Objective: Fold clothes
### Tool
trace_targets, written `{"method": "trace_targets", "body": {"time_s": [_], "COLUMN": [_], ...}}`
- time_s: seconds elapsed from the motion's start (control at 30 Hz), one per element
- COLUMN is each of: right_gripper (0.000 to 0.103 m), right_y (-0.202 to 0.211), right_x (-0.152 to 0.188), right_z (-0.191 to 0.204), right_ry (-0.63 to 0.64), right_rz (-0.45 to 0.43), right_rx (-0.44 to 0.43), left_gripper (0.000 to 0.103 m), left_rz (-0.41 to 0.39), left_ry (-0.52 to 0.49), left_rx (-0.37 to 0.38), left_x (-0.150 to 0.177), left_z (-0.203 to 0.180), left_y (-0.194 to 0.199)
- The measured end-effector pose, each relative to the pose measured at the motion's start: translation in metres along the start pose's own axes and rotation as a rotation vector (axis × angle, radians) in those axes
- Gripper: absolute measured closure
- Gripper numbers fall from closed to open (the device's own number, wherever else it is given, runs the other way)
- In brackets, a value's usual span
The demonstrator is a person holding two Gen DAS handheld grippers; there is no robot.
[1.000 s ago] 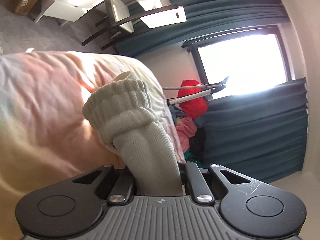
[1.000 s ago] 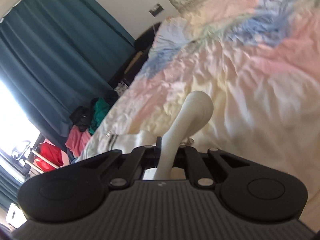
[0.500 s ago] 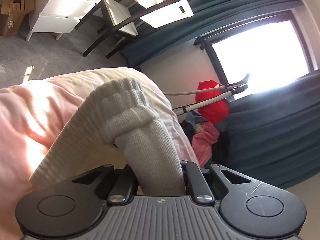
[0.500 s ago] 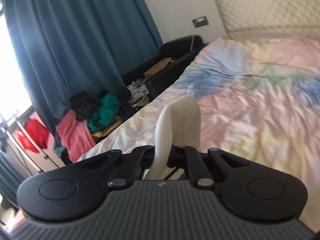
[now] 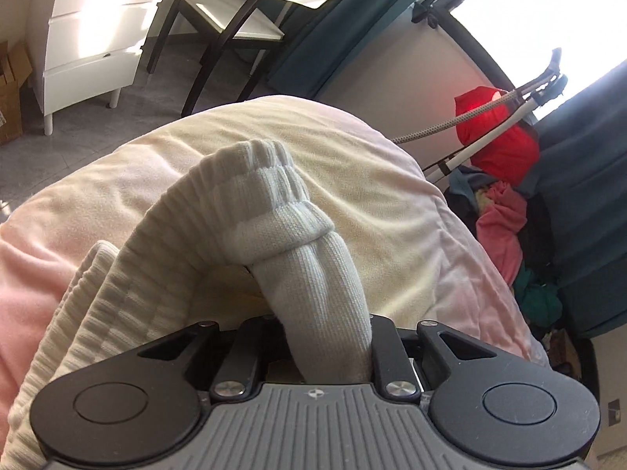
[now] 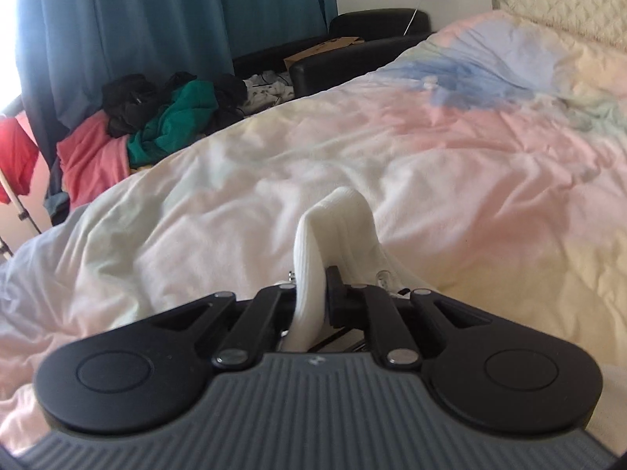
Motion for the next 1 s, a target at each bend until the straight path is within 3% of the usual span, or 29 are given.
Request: {"method": "trace_targets", "body": {"time_s": [0.07, 0.17, 0.2, 0.27, 0.3, 0.43, 0.57, 0.6, 0.77, 0.83, 0.9, 0.93, 1.0], "right_gripper": [0.084, 0.069, 0.058, 0.045, 0.041, 0.040, 0.036, 0.029, 0.028, 0.028, 0.028, 0.028, 0.031], "right_y": [0.007, 0.028, 0.040, 0.066, 0.080, 0.129, 0.157, 0.161, 0.154, 0.147, 0.137, 0.131, 0.120], "right_x": [-0.002, -0.006, -0.006, -0.008, -0.008, 0.000, 0.030, 0.039, 0.072, 0.080, 0.078, 0.077, 0.075], "right_z": [-0.007, -0.026, -0.033, -0.048, -0.056, -0.096, -0.132, -0.139, -0.150, -0.148, -0.138, -0.133, -0.124], "right_ry": [-0.043, -0.135, -0.154, -0.183, -0.189, -0.295, -0.432, -0.461, -0.552, -0.573, -0.570, -0.556, -0.527], "right_rz": [0.032, 0.081, 0.089, 0.093, 0.087, 0.130, 0.227, 0.247, 0.330, 0.348, 0.307, 0.288, 0.248], "right_rx": [-0.047, -0.120, -0.134, -0.161, -0.172, -0.235, -0.294, -0.301, -0.335, -0.357, -0.388, -0.374, -0.347], "left_gripper": [0.063, 0.042, 0.038, 0.024, 0.022, 0.010, 0.006, 0.006, 0.008, 0.008, 0.009, 0.013, 0.031], "left_rz": [0.006, -0.013, -0.020, -0.031, -0.039, -0.020, 0.008, 0.018, 0.062, 0.010, -0.048, -0.075, -0.113], "left_ry": [-0.034, -0.065, -0.078, -0.112, -0.123, -0.043, 0.072, 0.113, 0.377, 0.391, 0.379, 0.368, 0.340], "left_rx": [0.032, 0.062, 0.071, 0.093, 0.099, 0.143, 0.188, 0.186, 0.218, 0.233, 0.219, 0.197, 0.118], "left_x": [0.004, 0.012, 0.017, 0.032, 0.040, 0.080, 0.121, 0.129, 0.154, 0.147, 0.134, 0.128, 0.117], "left_z": [-0.004, -0.009, -0.011, -0.018, -0.019, -0.007, 0.016, 0.024, 0.066, 0.067, 0.064, 0.062, 0.059], "left_y": [0.007, 0.029, 0.040, 0.067, 0.082, 0.130, 0.149, 0.148, 0.122, 0.115, 0.108, 0.104, 0.096]}}
Point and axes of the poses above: each gripper's, at about its wrist camera, not at the fingertips, and y roughly against the way its jaws point, z to its left, x to its underside, the point moved 3 cm from there along -y, roughly the way its jaws point, and after that the axes turned 7 degrees about -y, right-handed, at the moved point
